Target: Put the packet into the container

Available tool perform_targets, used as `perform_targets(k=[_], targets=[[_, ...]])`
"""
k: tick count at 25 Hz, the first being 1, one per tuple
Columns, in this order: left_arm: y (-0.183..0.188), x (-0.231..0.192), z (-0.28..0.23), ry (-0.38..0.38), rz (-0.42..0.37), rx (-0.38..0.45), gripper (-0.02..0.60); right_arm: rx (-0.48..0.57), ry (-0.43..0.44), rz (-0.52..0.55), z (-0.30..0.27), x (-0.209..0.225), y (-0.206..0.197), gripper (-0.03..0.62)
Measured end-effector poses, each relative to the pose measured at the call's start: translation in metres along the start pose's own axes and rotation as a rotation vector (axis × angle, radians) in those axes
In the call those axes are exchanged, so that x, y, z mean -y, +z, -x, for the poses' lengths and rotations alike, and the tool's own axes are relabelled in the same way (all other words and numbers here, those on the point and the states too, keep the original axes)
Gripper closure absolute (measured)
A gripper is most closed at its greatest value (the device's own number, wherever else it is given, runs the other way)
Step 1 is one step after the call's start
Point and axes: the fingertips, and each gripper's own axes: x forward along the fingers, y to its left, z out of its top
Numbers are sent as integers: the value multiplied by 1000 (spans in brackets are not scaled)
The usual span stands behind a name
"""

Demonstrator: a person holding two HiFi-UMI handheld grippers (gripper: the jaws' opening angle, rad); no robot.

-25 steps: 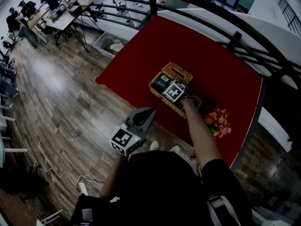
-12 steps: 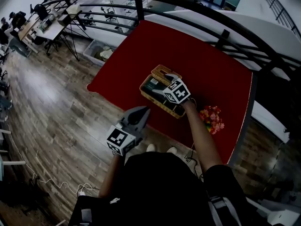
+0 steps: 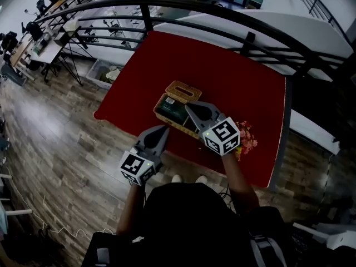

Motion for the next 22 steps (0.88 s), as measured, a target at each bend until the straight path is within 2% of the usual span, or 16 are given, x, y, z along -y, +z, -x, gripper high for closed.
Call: perform_targets(k=[5, 10, 22], targets=[[7, 7, -6, -17, -15, 19, 574, 86, -40, -23, 34, -11, 21, 572], [9, 8, -7, -17, -16, 23, 574, 133, -57, -15, 52, -20, 25, 572], [17, 12, -5, -21, -13, 40, 574, 144, -68, -6, 56, -23, 25, 572]])
